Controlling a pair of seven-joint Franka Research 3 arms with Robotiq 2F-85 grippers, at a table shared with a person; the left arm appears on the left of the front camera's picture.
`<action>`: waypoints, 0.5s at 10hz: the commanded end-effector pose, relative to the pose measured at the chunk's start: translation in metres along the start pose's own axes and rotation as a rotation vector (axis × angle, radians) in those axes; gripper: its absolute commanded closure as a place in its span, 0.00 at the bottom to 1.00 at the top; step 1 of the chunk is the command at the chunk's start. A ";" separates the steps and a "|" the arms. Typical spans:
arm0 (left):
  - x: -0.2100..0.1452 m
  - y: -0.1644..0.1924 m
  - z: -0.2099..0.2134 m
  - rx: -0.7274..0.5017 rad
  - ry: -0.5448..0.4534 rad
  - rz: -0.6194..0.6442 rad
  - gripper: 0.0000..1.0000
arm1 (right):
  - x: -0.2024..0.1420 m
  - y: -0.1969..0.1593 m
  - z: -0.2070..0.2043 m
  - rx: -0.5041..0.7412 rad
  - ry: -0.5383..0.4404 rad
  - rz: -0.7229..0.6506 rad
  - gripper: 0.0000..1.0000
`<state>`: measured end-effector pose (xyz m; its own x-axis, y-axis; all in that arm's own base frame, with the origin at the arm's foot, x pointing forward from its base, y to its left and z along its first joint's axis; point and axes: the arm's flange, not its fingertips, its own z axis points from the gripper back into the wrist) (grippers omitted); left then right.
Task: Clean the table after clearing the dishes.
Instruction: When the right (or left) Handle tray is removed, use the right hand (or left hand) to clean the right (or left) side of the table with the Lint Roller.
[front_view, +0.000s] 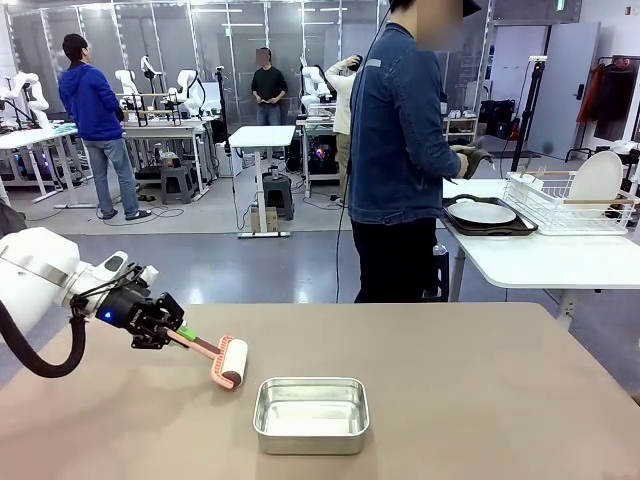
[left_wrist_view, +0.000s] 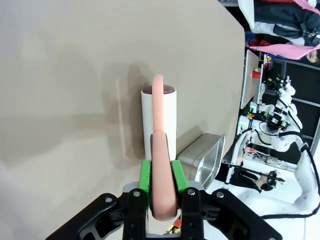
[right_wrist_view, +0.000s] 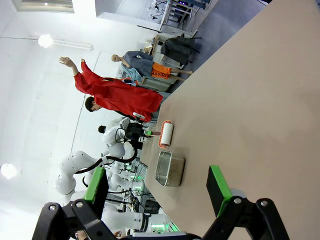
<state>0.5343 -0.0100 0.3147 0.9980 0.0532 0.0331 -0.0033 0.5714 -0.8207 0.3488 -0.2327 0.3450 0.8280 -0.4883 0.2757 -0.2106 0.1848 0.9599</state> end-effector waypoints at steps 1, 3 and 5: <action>0.013 0.026 0.012 0.057 0.032 0.016 0.78 | 0.000 0.004 0.000 -0.005 0.004 -0.011 0.00; 0.007 0.045 0.026 0.072 0.053 -0.013 0.78 | 0.000 0.004 0.000 -0.005 0.004 -0.011 0.00; -0.006 0.064 0.051 0.099 0.012 -0.005 0.78 | 0.000 0.004 0.000 -0.005 0.004 -0.011 0.00</action>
<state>0.5349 0.0463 0.3107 0.9989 0.0438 0.0171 -0.0111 0.5720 -0.8202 0.3488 -0.2327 0.3450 0.8279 -0.4884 0.2756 -0.2105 0.1849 0.9599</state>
